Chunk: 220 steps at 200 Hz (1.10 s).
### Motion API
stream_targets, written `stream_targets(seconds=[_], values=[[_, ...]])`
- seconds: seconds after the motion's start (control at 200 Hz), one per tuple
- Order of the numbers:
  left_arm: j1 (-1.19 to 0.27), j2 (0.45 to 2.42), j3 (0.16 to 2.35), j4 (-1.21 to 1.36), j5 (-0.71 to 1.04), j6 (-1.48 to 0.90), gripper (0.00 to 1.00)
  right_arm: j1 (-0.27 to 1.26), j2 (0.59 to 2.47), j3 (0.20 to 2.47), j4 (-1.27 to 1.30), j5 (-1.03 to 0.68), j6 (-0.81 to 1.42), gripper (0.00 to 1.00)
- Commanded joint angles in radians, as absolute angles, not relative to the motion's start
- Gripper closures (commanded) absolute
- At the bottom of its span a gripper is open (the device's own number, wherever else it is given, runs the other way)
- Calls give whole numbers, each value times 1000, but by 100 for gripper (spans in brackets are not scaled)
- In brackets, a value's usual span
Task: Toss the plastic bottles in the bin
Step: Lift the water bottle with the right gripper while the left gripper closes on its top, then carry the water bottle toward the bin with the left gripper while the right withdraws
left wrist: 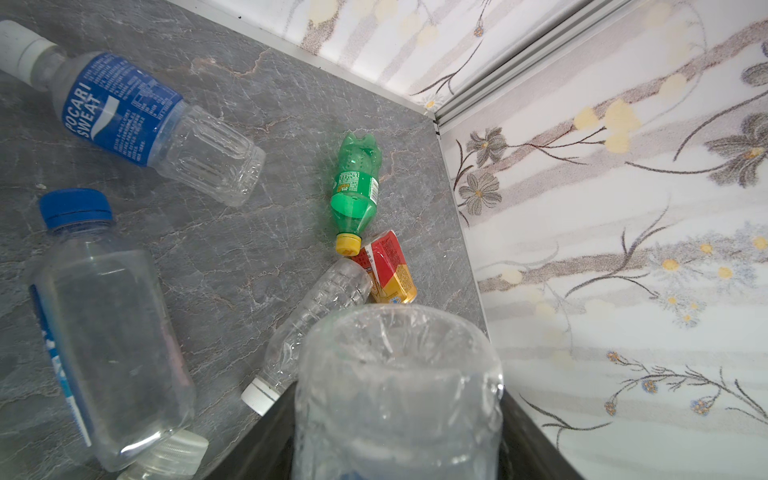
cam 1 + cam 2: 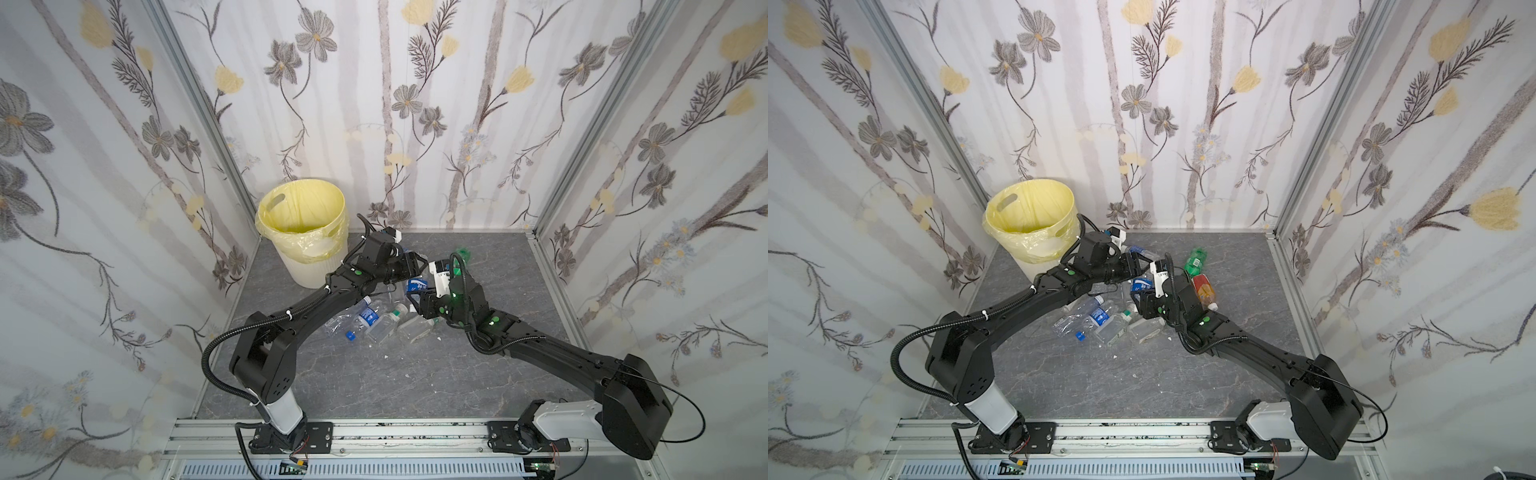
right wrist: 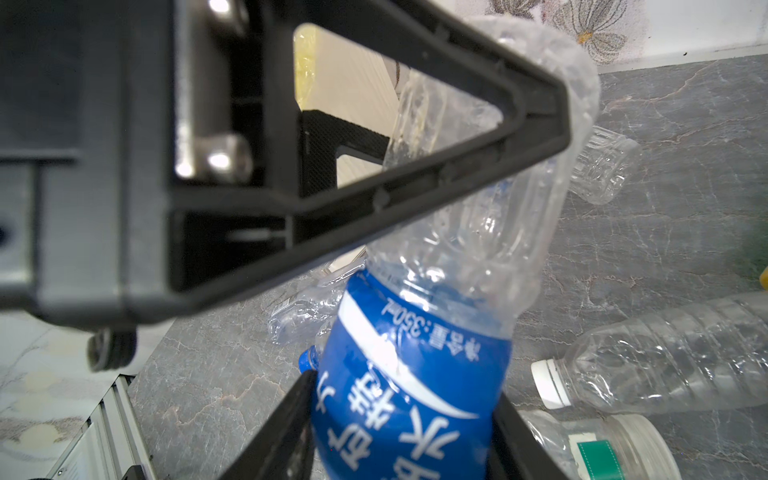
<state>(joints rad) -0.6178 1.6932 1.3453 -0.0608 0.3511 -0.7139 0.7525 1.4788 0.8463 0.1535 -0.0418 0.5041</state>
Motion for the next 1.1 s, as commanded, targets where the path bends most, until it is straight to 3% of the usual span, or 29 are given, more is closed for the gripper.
stream_targets(seconds=[0.0,0.285,0.62,0.894,1.094], values=[[-615,1696,1357,-35,344,-718,38,756,1485,857,204,-63,491,47],[-616,1691,1351,-35,335,-711,48,756,1479,855,197,-65,486,40],[-579,1686,1344,-39,341,-665,47,756,1442,852,169,-46,482,22],[-511,1641,1348,-57,350,-640,48,756,1398,848,139,-20,469,1],[-445,1578,1399,-128,350,-611,47,758,1391,879,134,-17,448,0]])
